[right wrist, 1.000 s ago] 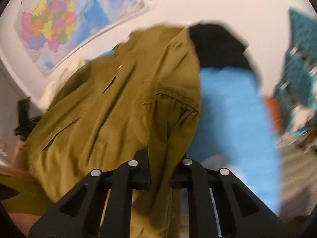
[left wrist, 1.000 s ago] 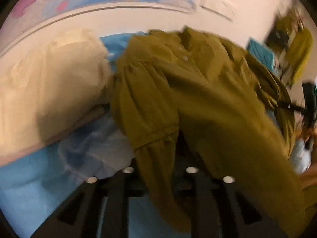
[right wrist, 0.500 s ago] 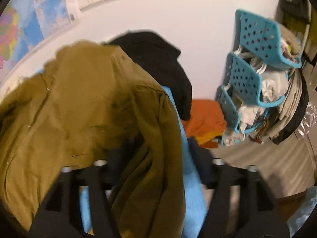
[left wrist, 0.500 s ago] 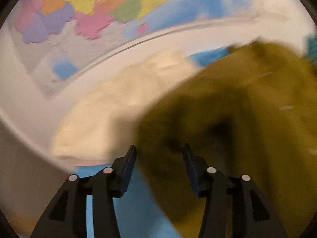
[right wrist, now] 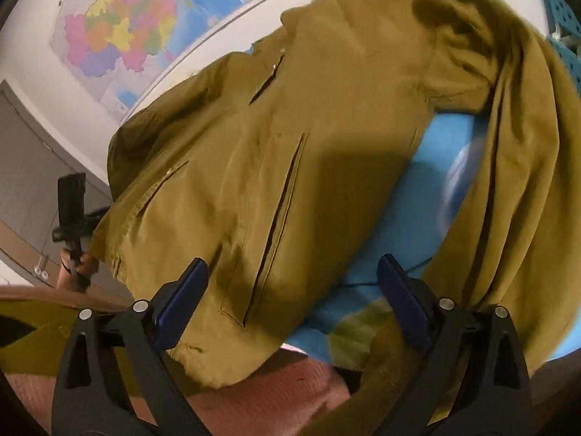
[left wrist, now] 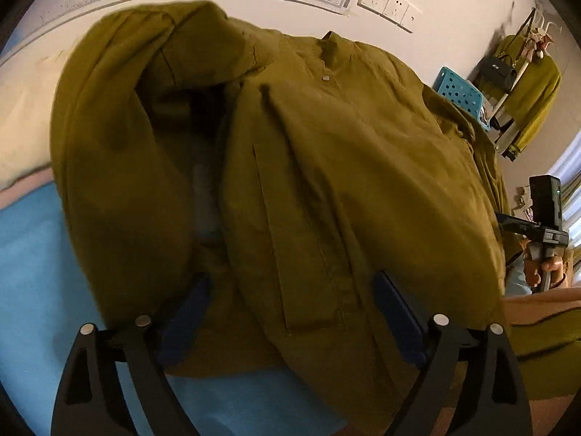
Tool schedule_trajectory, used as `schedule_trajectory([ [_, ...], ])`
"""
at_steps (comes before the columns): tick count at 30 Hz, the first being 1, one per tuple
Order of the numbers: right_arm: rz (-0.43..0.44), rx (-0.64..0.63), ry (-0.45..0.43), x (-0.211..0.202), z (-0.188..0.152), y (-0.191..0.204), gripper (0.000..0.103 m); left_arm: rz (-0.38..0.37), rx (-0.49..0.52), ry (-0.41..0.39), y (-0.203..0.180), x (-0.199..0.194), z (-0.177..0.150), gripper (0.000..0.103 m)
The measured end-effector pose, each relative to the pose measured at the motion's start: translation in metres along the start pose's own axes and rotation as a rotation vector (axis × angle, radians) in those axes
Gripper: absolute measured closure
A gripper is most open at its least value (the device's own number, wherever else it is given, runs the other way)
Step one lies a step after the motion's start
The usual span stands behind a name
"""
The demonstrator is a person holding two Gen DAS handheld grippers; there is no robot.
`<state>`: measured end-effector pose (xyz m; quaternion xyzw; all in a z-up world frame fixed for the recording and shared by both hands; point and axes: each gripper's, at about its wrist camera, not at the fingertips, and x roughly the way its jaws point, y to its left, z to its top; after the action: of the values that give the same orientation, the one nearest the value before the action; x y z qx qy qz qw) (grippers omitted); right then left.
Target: Fold large clothes
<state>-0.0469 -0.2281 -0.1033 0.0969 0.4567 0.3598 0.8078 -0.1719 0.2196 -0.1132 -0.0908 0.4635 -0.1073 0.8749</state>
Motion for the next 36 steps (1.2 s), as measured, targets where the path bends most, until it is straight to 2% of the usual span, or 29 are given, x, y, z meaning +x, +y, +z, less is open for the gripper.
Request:
schedule_trajectory([
  [1, 0.015, -0.001, -0.009, 0.001, 0.0, 0.001, 0.031, -0.015, -0.015, -0.008, -0.001, 0.002, -0.002, 0.015],
  [2, 0.031, 0.008, -0.009, 0.004, 0.002, 0.003, 0.064, -0.021, -0.027, -0.017, -0.003, 0.002, -0.002, 0.021],
  [3, 0.035, 0.01, 0.0, 0.009, 0.004, 0.002, 0.092, -0.026, -0.03, -0.029, -0.006, 0.001, -0.003, 0.042],
  [6, 0.089, 0.047, -0.035, -0.007, 0.018, -0.003, 0.097, -0.05, -0.056, -0.046, -0.016, -0.017, 0.0, 0.082],
  [7, 0.099, 0.048, -0.081, -0.024, 0.022, -0.006, 0.097, -0.056, -0.059, -0.056, -0.017, -0.025, 0.002, 0.091],
  [8, 0.097, 0.053, -0.155, -0.049, 0.029, -0.007, 0.098, -0.06, -0.061, -0.068, -0.02, -0.037, 0.004, 0.095],
  [10, 0.038, 0.04, -0.23, -0.081, 0.041, -0.01, 0.098, -0.109, -0.062, -0.099, -0.026, -0.062, 0.009, 0.094],
  [12, -0.041, 0.052, -0.215, -0.086, 0.048, -0.018, 0.098, -0.07, 0.005, -0.121, -0.038, -0.08, 0.004, 0.092],
  [13, -0.063, 0.08, -0.171, -0.075, 0.048, -0.025, 0.098, -0.059, 0.041, -0.114, -0.042, -0.082, 0.001, 0.087],
  [14, -0.096, 0.092, -0.121, -0.062, 0.045, -0.03, 0.098, -0.053, 0.079, -0.091, -0.046, -0.078, -0.005, 0.074],
  [15, -0.127, 0.077, -0.068, -0.048, 0.042, -0.03, 0.096, -0.016, 0.089, -0.066, -0.047, -0.072, -0.008, 0.062],
  [16, -0.168, 0.07, -0.033, -0.037, 0.037, -0.03, 0.093, 0.026, 0.09, -0.032, -0.047, -0.063, -0.011, 0.056],
  [18, -0.218, 0.065, -0.017, -0.031, 0.028, -0.035, 0.079, 0.05, 0.081, 0.043, -0.043, -0.044, -0.018, 0.05],
  [19, -0.205, 0.07, -0.026, -0.033, 0.026, -0.035, 0.075, 0.029, 0.071, 0.066, -0.042, -0.038, -0.021, 0.048],
  [20, -0.182, 0.082, -0.04, -0.039, 0.024, -0.037, 0.063, 0.022, 0.064, 0.075, -0.042, -0.032, -0.022, 0.047],
  [21, -0.155, 0.084, -0.059, -0.047, 0.023, -0.036, 0.051, 0.029, 0.067, 0.064, -0.044, -0.032, -0.023, 0.047],
  [22, -0.159, 0.061, -0.091, -0.059, 0.023, -0.031, 0.048, 0.045, 0.074, 0.042, -0.046, -0.034, -0.021, 0.047],
  [23, -0.188, 0.034, -0.122, -0.076, 0.023, -0.033, 0.041, 0.053, 0.077, 0.007, -0.048, -0.039, -0.015, 0.047],
  [24, -0.228, 0.012, -0.15, -0.088, 0.024, -0.03, 0.028, 0.044, 0.078, -0.028, -0.048, -0.048, -0.012, 0.047],
  [25, -0.265, 0.002, -0.174, -0.1, 0.026, -0.035, 0.023, 0.02, 0.083, -0.078, -0.049, -0.059, -0.006, 0.045],
  [26, -0.288, 0.013, -0.197, -0.108, 0.028, -0.04, 0.017, 0.013, 0.088, -0.106, -0.049, -0.064, -0.002, 0.039],
  [27, -0.294, 0.041, -0.189, -0.11, 0.029, -0.05, 0.018, 0.021, 0.095, -0.136, -0.051, -0.07, 0.003, 0.033],
  [29, -0.329, 0.094, -0.148, -0.103, 0.026, -0.075, 0.015, 0.042, 0.127, -0.176, -0.062, -0.076, 0.016, 0.031],
  [31, -0.276, 0.144, -0.123, -0.089, 0.025, -0.093, 0.017, 0.038, 0.156, -0.181, -0.069, -0.073, 0.026, 0.03],
  [32, -0.245, 0.163, -0.111, -0.085, 0.023, -0.1, 0.03, 0.031, 0.175, -0.18, -0.076, -0.068, 0.032, 0.03],
  [33, -0.232, 0.177, -0.089, -0.079, 0.023, -0.106, 0.059, 0.021, 0.191, -0.177, -0.081, -0.064, 0.037, 0.03],
  [34, -0.227, 0.181, -0.065, -0.075, 0.025, -0.11, 0.075, 0.006, 0.207, -0.171, -0.086, -0.058, 0.041, 0.03],
  [35, -0.215, 0.177, -0.062, -0.077, 0.028, -0.111, 0.096, -0.002, 0.217, -0.165, -0.089, -0.054, 0.046, 0.03],
  [36, -0.188, 0.181, -0.076, -0.085, 0.032, -0.11, 0.096, -0.008, 0.229, -0.157, -0.094, -0.048, 0.051, 0.03],
])
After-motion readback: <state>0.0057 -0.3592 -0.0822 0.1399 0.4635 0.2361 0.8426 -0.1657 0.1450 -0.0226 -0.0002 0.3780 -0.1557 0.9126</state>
